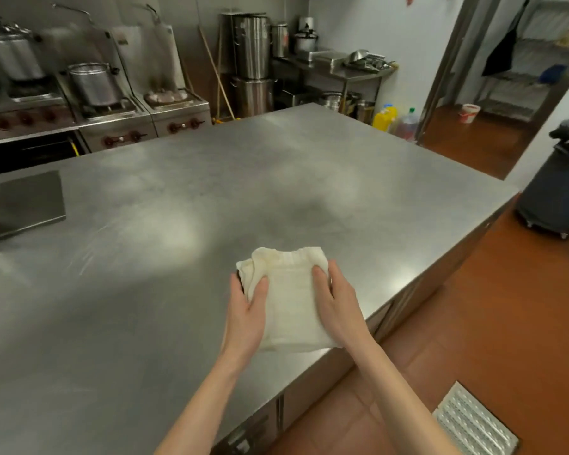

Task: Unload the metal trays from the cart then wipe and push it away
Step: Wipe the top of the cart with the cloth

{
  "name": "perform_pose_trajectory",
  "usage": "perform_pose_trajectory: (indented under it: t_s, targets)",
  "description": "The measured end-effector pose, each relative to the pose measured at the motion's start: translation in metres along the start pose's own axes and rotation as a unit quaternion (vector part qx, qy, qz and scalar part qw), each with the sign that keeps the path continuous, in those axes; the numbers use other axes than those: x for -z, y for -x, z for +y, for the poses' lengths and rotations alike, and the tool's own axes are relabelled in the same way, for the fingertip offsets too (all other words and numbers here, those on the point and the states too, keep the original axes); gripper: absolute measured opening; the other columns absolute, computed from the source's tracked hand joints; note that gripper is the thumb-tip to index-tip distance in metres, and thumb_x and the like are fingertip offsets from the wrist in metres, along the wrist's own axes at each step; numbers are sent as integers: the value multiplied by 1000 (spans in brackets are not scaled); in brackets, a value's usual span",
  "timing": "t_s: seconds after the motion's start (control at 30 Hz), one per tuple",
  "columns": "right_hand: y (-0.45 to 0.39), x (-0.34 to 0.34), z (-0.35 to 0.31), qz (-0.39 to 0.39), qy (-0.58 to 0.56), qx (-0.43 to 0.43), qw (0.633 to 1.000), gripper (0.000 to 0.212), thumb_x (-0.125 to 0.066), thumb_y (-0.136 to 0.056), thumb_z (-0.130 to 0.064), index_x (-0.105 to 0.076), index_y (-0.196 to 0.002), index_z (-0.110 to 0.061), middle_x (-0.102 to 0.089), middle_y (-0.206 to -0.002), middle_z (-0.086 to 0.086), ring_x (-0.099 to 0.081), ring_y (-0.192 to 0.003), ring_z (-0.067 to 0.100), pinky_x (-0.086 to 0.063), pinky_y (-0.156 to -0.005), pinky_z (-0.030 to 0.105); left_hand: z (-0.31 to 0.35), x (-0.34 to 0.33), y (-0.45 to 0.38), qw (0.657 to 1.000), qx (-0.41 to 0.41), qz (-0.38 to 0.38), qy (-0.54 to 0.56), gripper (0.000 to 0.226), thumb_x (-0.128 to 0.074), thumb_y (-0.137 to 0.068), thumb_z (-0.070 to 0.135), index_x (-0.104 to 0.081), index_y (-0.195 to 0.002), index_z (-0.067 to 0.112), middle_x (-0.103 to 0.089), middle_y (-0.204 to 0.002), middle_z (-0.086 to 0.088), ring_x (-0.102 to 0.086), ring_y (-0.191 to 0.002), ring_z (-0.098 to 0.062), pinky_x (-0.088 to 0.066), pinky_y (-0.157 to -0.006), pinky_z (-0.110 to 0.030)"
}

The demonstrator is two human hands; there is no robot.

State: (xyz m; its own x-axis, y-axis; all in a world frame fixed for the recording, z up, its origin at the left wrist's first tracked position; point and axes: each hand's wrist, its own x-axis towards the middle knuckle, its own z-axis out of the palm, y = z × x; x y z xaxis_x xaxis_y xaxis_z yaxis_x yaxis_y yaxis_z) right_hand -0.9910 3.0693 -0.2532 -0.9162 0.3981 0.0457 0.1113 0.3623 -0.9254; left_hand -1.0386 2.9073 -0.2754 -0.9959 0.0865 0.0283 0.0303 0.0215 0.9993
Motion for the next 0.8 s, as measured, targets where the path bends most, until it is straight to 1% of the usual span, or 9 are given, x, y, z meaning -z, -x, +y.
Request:
perform_pose_trajectory:
  t_s: [0.13,0.2,0.3,0.4,0.47,0.63,0.67,0.73,0.8]
  targets:
    - [-47,-23,6,-43,1,-12,999,27,-40,-109,-45,-52,-91,-28,-63,-81,-11,-58,-76,9,-47,-73,36,-17,5,-37,999,6,24,-22,15,-55,-109,28,-50,-120,37,-65,-124,15,-62,-112,9,-48,-96,-22]
    - [-65,-33,12,-61,4,-19,998,28,-40,-109,-46,-52,-91,-27,-63,-82,-9,-59,-77,12,-47,-72,35,-24,6,-50,999,25,35,-23,14,-55,-109,28,-48,-118,36,-62,-123,15,-61,-109,12,-47,-92,-16]
    - [-89,-45,22,-84,8,-26,996,28,-41,-108,-47,-52,-92,-28,-63,-82,-9,-57,-74,8,-49,-74,38,-35,6,-69,996,59,58,-21,18,-57,-109,25,-47,-124,28,-60,-122,16,-59,-108,9,-46,-82,-9]
    - [-118,-56,36,-112,19,-46,992,18,-45,-106,-44,-55,-98,-32,-65,-83,-12,-59,-73,3,-48,-71,33,-53,3,-94,992,94,88,-1,26,-60,-107,21,-47,-130,20,-62,-121,13,-60,-110,3,-48,-81,-13]
    - [-136,-61,46,-135,35,-60,988,11,-49,-103,-39,-56,-108,-33,-67,-87,-11,-63,-79,8,-49,-71,32,-66,1,-108,988,112,105,2,27,-60,-107,14,-48,-131,17,-63,-121,10,-62,-109,0,-49,-82,-17]
    - [-184,-75,80,-198,113,-29,973,7,-45,-105,-35,-47,-111,-32,-50,-67,-10,-51,-63,10,-39,-60,30,-97,-15,-139,979,150,140,-17,23,-52,-107,3,-46,-126,15,-59,-115,12,-57,-102,0,-45,-84,-25]
    - [-192,-77,87,-211,139,-20,967,5,-42,-106,-36,-44,-110,-33,-48,-64,-10,-50,-61,12,-37,-59,32,-102,-18,-142,977,154,144,-26,21,-51,-107,3,-46,-124,14,-58,-114,11,-57,-102,-1,-45,-84,-24]
    - [-207,-84,103,-239,186,-4,953,5,-37,-108,-39,-36,-110,-34,-50,-66,-10,-51,-62,15,-35,-57,34,-116,-23,-149,974,164,150,-47,19,-50,-108,3,-45,-123,13,-59,-114,10,-58,-100,3,-46,-78,-12]
    - [-219,-91,119,-258,208,0,944,7,-33,-110,-41,-33,-110,-34,-55,-70,-9,-54,-62,13,-34,-54,30,-132,-25,-152,970,174,152,-73,19,-52,-108,7,-45,-123,16,-61,-116,12,-60,-99,10,-47,-81,-13]
